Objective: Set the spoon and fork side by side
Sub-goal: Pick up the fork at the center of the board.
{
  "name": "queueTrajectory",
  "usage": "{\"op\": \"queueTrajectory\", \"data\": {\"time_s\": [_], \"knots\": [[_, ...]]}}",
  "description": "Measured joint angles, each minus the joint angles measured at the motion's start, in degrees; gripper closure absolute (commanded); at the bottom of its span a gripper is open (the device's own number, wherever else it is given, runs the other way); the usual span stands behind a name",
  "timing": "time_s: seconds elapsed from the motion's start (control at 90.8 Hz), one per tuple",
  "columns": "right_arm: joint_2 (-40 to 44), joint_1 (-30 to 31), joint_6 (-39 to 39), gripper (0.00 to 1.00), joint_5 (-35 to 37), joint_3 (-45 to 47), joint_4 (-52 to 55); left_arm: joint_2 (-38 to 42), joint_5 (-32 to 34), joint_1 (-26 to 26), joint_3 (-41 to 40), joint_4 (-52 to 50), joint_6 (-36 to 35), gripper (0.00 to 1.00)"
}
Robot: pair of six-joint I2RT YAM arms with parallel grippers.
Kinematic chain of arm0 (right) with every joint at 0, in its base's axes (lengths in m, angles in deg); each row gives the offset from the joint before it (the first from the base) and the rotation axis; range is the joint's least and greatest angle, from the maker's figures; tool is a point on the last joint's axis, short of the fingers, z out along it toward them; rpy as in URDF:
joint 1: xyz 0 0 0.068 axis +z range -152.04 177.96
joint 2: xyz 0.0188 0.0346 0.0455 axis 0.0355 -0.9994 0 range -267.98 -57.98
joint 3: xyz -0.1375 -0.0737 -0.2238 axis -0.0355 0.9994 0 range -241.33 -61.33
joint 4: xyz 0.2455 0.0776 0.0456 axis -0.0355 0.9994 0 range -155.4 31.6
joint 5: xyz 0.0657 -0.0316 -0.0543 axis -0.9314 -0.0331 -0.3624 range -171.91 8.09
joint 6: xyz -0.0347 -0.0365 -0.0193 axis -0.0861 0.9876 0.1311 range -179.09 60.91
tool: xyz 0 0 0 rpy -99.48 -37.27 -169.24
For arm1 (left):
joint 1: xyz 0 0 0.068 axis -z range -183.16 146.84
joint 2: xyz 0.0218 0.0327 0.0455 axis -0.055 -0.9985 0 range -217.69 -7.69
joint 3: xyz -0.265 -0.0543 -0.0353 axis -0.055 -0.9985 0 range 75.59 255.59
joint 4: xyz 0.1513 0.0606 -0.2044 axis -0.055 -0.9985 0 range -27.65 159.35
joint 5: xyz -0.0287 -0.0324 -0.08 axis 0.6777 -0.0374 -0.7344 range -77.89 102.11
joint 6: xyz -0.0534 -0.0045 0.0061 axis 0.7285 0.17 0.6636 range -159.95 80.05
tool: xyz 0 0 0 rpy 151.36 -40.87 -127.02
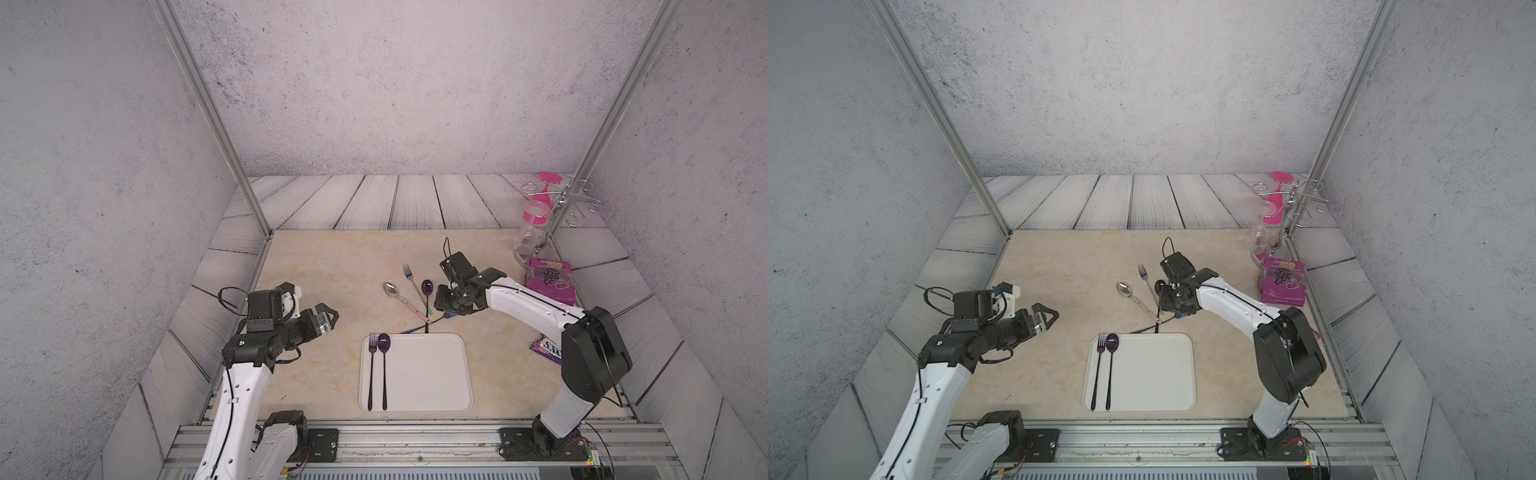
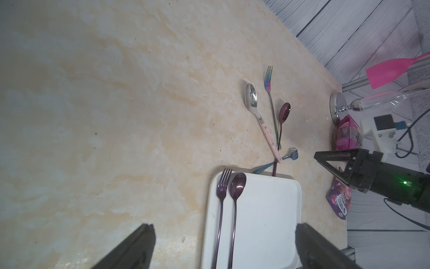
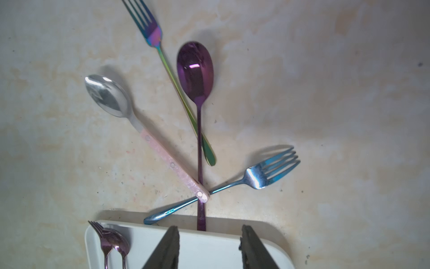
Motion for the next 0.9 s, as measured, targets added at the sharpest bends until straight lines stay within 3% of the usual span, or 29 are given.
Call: {"op": "queueTrajectory", "data": {"time_s": [0.396,0.903], "knots": [[-6.2,0.1,-13.0,0.59,-0.3,1.0,-3.6,0.9,-0.1,0.3,-0.2,0.3,0.0,0.01],[-10.0,0.1,-19.8,0.65,1.4,0.9,-5.5,0.9,-0.4,0.3,-0.2,0.3,0.0,0.01]]}}
